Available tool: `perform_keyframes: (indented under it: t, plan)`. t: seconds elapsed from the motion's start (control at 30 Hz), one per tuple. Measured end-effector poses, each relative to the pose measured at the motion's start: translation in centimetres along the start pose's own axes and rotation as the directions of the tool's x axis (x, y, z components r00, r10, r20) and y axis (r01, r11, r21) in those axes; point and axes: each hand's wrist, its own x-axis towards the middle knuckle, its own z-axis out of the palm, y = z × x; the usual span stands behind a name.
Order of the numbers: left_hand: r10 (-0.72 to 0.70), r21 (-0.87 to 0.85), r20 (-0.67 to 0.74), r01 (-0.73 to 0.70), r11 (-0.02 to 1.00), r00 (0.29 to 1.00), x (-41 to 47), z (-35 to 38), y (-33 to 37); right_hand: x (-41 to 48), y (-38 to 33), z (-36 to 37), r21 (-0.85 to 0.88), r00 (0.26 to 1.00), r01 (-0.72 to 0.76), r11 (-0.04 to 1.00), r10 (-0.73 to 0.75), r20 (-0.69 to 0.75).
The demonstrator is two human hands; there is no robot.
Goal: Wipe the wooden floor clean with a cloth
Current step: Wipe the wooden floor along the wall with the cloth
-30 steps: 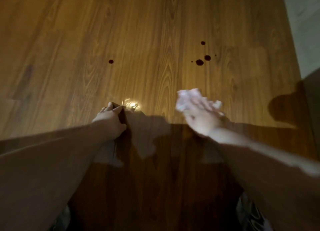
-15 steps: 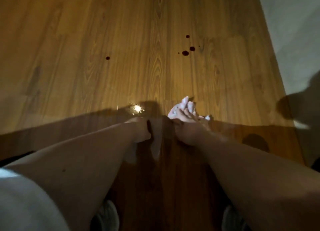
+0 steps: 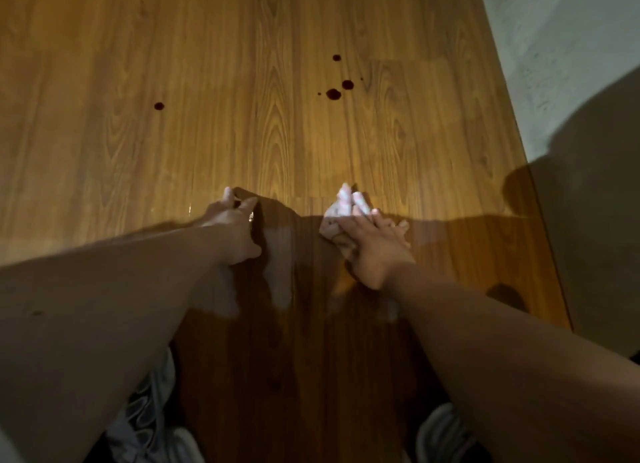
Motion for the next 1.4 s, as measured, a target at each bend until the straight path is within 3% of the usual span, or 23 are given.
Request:
perform_keyframes:
  t: [0.13, 0.23, 0.3, 0.33, 0.37, 0.43, 0.5, 0.63, 0.67, 0.7, 0.73, 0.77, 0.8, 0.83, 0.9, 0.97, 1.03, 1.1, 1.17, 1.23, 1.3, 1.37, 1.4]
  plan:
    - [0.03, 0.02, -0.048, -0.03, 0.999, 0.998, 1.9, -0.4, 0.6, 1.4, 7.4, -2.1, -0.046, 0.963, -0.259, 0.965, 0.254, -0.093]
    - [0.064, 0.07, -0.094, -0.057, 0.996, 0.994, 2.9, -0.9, 1.5, 1.5, 10.9, -4.3, 0.092, 0.823, -0.563, 0.821, 0.568, -0.034]
    - [0.087, 0.079, -0.108, -0.078, 0.994, 0.99, 3.7, -1.3, 2.4, 2.3, 8.8, -4.9, 0.178, 0.742, -0.662, 0.729, 0.67, 0.016]
    - [0.097, 0.081, -0.11, -0.089, 0.993, 0.989, 4.0, -1.4, 2.8, 2.7, 6.7, -4.6, 0.172, 0.769, -0.63, 0.757, 0.64, -0.002]
    - [0.107, 0.086, -0.11, -0.098, 0.991, 0.988, 4.3, -1.6, 3.2, 3.1, 4.0, -4.1, 0.118, 0.85, -0.516, 0.848, 0.524, -0.05]
    - [0.116, 0.084, -0.088, -0.109, 0.99, 0.989, 4.9, -1.9, 3.9, 3.4, -1.5, -1.7, 0.074, 0.983, -0.122, 0.99, 0.131, -0.132]
    - [0.099, 0.065, -0.051, -0.096, 0.993, 0.994, 5.5, -2.1, 4.6, 3.3, -3.9, 0.5, 0.138, 0.99, 0.103, 0.985, -0.088, -0.107]
    - [0.087, 0.132, -0.024, -0.083, 0.988, 0.996, 5.5, -2.2, 5.1, 3.5, 2.1, -0.3, 0.095, 0.948, 0.273, 0.957, -0.251, -0.196]
    - [0.09, 0.148, -0.022, -0.085, 0.985, 0.996, 5.4, -2.3, 5.2, 3.7, 4.9, -0.7, 0.074, 0.964, 0.187, 0.98, -0.168, -0.208]
    - [0.093, 0.161, -0.018, -0.089, 0.983, 0.996, 5.3, -2.3, 5.3, 3.8, 8.0, -1.3, 0.048, 0.971, -0.019, 0.999, 0.03, -0.235]
    - [0.093, 0.167, -0.013, -0.089, 0.982, 0.996, 5.4, -2.3, 5.5, 3.8, 11.4, -2.2, 0.052, 0.916, -0.29, 0.956, 0.293, -0.272]
    - [0.087, 0.175, -0.003, -0.086, 0.981, 0.996, 5.3, -2.3, 5.6, 3.5, 14.4, -3.1, 0.096, 0.787, -0.542, 0.835, 0.545, -0.29]
    - [0.085, 0.178, 0.009, -0.085, 0.98, 0.996, 5.2, -2.3, 5.9, 3.0, 16.7, -4.0, 0.17, 0.649, -0.7, 0.694, 0.717, -0.253]
    - [0.082, 0.175, 0.017, -0.083, 0.981, 0.997, 5.1, -2.3, 6.2, 2.3, 18.1, -4.4, 0.229, 0.575, -0.764, 0.603, 0.797, -0.181]
    - [0.07, 0.15, 0.026, -0.073, 0.986, 0.997, 4.7, -2.1, 6.8, 1.5, 17.3, -3.7, 0.209, 0.556, -0.796, 0.568, 0.823, -0.118]
    - [0.074, 0.119, 0.016, -0.075, 0.99, 0.997, 4.6, -1.5, 7.0, 1.2, 12.9, -1.4, 0.251, 0.589, -0.732, 0.634, 0.773, -0.234]
    - [0.116, 0.145, -0.007, -0.114, 0.983, 0.993, 4.6, -1.2, 6.9, 1.5, 6.7, 0.9, 0.25, 0.768, -0.512, 0.822, 0.568, -0.295]
    - [0.171, 0.188, -0.022, -0.164, 0.968, 0.985, 4.8, -0.9, 6.8, 1.5, 2.4, 2.1, 0.251, 0.919, -0.221, 0.942, 0.288, -0.269]
    - [0.169, 0.175, -0.052, -0.158, 0.972, 0.984, 5.5, -1.1, 6.9, 1.9, 2.7, 1.3, 0.259, 0.963, -0.022, 0.966, 0.09, -0.253]
    - [0.142, 0.142, -0.043, -0.135, 0.981, 0.989, 6.0, -1.6, 7.1, 2.2, 6.4, -0.1, 0.154, 0.962, 0.057, 0.986, -0.013, -0.271]
    - [0.153, 0.154, -0.037, -0.146, 0.977, 0.987, 6.4, -2.1, 7.2, 2.3, 11.3, -1.7, 0.037, 0.94, -0.159, 0.987, 0.162, -0.299]
    - [0.173, 0.181, -0.042, -0.163, 0.97, 0.984, 6.6, -2.5, 7.0, 2.0, 16.5, -3.9, 0.06, 0.777, -0.551, 0.832, 0.538, -0.327]
    - [0.179, 0.186, -0.052, -0.166, 0.968, 0.982, 6.8, -2.7, 7.0, 1.5, 18.3, -4.9, 0.151, 0.673, -0.666, 0.73, 0.677, -0.298]
